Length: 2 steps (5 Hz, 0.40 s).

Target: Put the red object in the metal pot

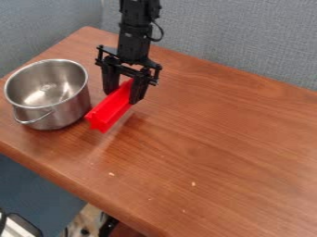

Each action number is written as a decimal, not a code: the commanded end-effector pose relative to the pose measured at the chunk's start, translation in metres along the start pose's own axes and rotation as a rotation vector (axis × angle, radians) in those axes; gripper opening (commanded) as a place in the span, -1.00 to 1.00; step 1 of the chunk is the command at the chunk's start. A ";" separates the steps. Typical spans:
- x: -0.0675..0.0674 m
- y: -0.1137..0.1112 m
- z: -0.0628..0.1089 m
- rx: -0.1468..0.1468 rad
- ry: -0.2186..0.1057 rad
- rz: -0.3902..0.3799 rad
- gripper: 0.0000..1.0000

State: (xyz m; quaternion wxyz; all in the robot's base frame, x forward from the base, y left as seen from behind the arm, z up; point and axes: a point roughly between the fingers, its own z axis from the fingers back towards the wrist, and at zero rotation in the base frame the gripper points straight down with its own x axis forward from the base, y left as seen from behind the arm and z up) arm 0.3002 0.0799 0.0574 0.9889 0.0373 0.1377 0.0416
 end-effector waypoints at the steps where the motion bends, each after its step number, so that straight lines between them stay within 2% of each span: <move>1: 0.001 0.011 0.032 0.006 -0.102 0.035 -1.00; 2: 0.000 0.013 0.034 0.005 -0.101 0.041 -1.00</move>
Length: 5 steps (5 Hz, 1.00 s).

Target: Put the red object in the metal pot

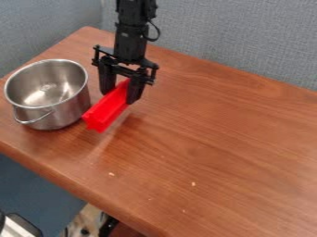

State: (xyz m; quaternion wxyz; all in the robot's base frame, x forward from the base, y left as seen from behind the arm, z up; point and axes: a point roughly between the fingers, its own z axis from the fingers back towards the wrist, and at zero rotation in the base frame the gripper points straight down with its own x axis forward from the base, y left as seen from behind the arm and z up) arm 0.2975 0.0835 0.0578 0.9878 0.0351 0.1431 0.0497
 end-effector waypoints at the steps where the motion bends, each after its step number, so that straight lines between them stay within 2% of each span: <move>1: 0.001 0.010 0.036 0.010 -0.114 0.032 -1.00; 3: -0.002 0.013 0.042 0.012 -0.122 0.043 -1.00; 5: -0.009 0.020 0.059 0.007 -0.163 0.056 -1.00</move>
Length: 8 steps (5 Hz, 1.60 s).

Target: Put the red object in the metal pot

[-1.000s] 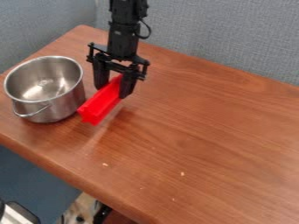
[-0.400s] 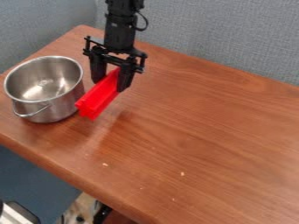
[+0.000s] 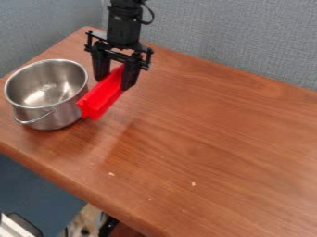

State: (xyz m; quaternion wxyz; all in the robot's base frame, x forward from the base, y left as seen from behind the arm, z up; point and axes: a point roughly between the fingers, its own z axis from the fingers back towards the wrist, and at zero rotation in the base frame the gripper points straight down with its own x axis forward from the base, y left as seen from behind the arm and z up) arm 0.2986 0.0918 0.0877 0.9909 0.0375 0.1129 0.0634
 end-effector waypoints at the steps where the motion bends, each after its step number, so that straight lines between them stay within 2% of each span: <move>1: -0.002 0.015 0.037 0.011 -0.113 0.038 -1.00; 2: -0.015 0.029 0.044 0.018 -0.127 0.070 -1.00; 3: -0.029 0.049 0.057 0.000 -0.154 0.128 -1.00; 4: -0.036 0.067 0.059 -0.009 -0.168 0.199 -1.00; 5: -0.030 0.058 0.062 -0.016 -0.174 0.175 -1.00; 8: -0.028 0.050 0.075 -0.016 -0.171 0.174 -1.00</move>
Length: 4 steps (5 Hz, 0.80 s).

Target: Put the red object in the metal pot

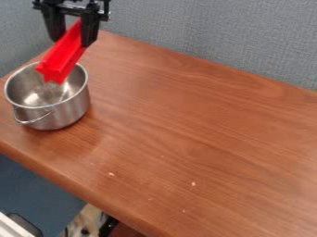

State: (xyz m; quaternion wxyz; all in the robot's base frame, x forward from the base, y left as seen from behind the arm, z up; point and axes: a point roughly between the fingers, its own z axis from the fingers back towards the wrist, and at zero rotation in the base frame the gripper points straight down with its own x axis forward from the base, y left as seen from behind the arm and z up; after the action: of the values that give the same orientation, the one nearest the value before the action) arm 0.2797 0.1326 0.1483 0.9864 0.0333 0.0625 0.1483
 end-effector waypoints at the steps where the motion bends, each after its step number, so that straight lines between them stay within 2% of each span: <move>1: 0.006 -0.003 0.023 0.007 -0.079 -0.003 -1.00; 2: 0.006 -0.001 0.024 0.004 -0.079 0.005 -1.00; 4: -0.005 0.007 0.024 0.013 -0.062 0.024 -1.00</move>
State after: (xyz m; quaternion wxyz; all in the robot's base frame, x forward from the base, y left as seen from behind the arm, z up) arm 0.2795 0.1352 0.1533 0.9854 0.0348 0.0629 0.1543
